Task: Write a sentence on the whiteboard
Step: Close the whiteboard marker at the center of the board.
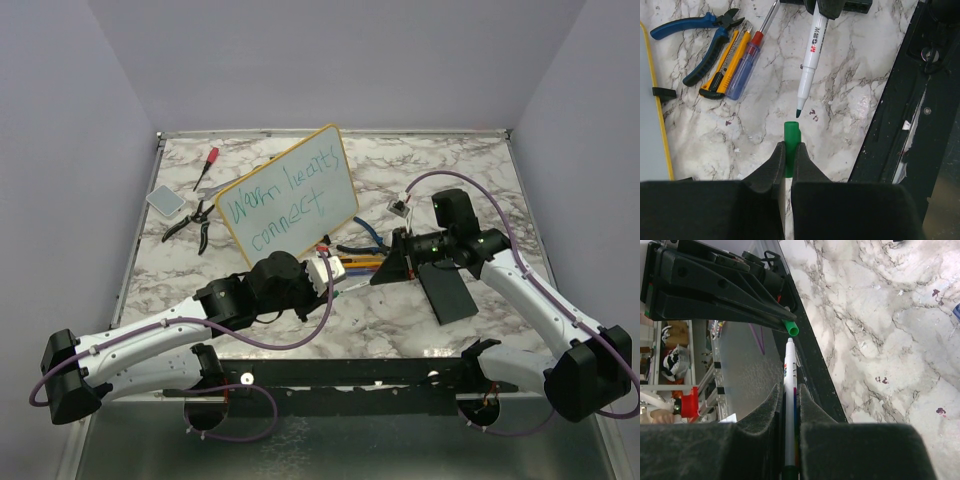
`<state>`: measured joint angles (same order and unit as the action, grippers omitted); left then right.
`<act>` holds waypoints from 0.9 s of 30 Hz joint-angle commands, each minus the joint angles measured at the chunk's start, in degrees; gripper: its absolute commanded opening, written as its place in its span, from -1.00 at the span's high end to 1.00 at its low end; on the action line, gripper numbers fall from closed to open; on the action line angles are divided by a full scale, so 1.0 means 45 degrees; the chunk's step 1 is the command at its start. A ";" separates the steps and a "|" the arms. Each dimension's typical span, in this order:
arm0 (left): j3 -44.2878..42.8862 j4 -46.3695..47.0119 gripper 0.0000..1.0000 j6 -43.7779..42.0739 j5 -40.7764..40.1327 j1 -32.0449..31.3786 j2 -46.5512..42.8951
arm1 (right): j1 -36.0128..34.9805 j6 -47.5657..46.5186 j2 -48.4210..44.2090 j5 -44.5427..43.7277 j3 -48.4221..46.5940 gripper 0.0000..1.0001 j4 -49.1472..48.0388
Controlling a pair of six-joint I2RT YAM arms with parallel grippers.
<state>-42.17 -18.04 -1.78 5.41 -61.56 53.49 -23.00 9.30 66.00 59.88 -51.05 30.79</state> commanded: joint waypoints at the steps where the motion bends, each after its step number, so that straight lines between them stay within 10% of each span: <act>1: 0.0173 0.0257 1.00 -0.0073 0.0367 0.0016 -0.0208 | 0.0066 -0.0229 0.0118 0.0496 0.0118 0.98 0.0385; 27: 0.0184 0.0418 1.00 -0.0014 0.0882 0.0028 -0.0237 | 0.0067 -0.0194 0.0362 0.0605 0.0177 0.98 0.0075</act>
<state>-42.17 -17.34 -1.76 7.49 -61.58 53.49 -23.00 8.93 67.11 60.99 -50.70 31.11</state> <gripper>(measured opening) 0.026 0.105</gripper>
